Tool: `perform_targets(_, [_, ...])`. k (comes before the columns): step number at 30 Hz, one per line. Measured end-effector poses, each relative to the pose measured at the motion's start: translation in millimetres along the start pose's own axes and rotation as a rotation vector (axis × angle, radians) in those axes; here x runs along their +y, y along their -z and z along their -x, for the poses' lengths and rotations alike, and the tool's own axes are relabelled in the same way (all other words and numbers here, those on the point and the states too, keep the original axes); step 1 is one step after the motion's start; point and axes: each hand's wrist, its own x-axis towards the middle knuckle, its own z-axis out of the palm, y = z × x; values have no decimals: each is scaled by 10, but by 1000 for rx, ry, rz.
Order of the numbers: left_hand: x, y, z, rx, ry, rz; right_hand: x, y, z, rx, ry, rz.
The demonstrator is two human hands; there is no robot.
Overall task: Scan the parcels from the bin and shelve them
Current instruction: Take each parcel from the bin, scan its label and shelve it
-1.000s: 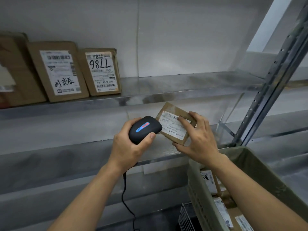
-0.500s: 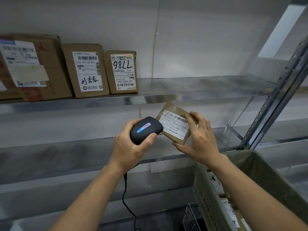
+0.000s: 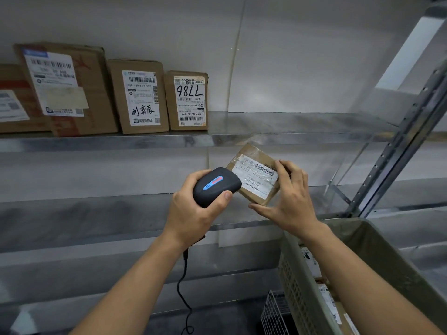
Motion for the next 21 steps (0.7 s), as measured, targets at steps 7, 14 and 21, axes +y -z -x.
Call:
perform_targets(7, [214,-77,139,42,31,-31,19,58,22,53,27,-36])
perform_targets(14, [403,-208,288,54,71,-73,99,176,72,68,32,-38])
perform_targets(21, [601,-285,463,41,30,-211,186,200,121,84,16,-66])
